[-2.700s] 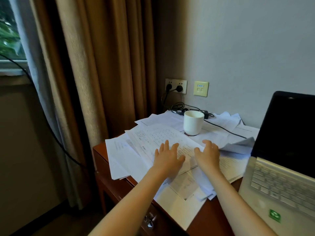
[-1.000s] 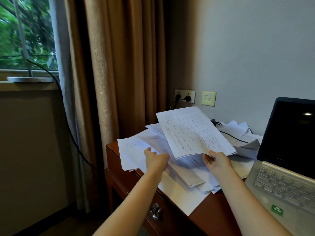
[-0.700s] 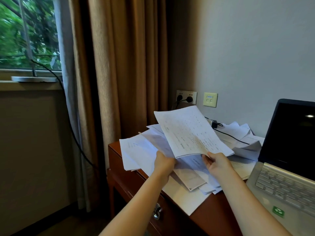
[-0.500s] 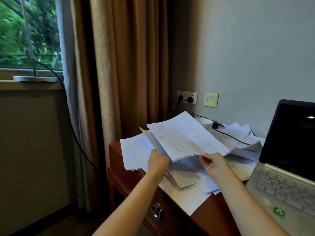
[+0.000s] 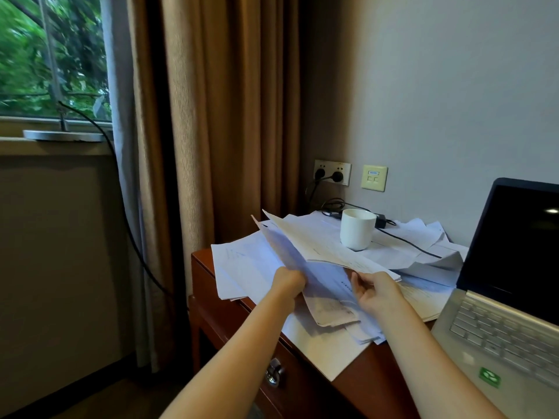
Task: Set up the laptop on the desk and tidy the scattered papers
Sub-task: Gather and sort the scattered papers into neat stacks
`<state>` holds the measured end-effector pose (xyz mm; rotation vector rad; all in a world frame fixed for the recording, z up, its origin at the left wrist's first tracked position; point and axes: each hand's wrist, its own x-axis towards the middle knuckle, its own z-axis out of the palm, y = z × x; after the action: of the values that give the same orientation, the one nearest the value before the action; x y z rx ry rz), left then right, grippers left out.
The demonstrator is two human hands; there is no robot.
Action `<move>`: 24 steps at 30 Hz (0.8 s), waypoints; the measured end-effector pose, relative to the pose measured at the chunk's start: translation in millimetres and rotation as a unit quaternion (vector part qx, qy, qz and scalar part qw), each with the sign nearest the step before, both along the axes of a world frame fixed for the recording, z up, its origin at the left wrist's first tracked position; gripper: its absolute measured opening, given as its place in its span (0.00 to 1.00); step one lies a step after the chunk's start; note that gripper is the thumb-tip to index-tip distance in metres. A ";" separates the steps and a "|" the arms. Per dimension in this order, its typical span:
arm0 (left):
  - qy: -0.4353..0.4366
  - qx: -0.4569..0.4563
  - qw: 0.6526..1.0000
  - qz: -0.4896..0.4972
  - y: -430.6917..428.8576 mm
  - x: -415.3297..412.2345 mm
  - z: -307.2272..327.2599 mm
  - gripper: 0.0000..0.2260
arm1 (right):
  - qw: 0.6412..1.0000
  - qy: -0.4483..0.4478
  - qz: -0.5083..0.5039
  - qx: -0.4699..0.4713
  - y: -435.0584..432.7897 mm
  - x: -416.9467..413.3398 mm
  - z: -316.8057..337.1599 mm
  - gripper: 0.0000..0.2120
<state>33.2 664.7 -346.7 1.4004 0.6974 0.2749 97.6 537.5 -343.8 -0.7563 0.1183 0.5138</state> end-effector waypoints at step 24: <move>-0.023 -0.001 0.996 0.081 79.4 -51.2 0.6 0.20 | 0.915 -0.150 0.235 -0.290 21.9 -36.7 14.7 0.07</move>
<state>-18.0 744.1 -346.1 1.3331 0.7731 0.4327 61.0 559.4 -329.1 -1.4564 -0.2170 0.8271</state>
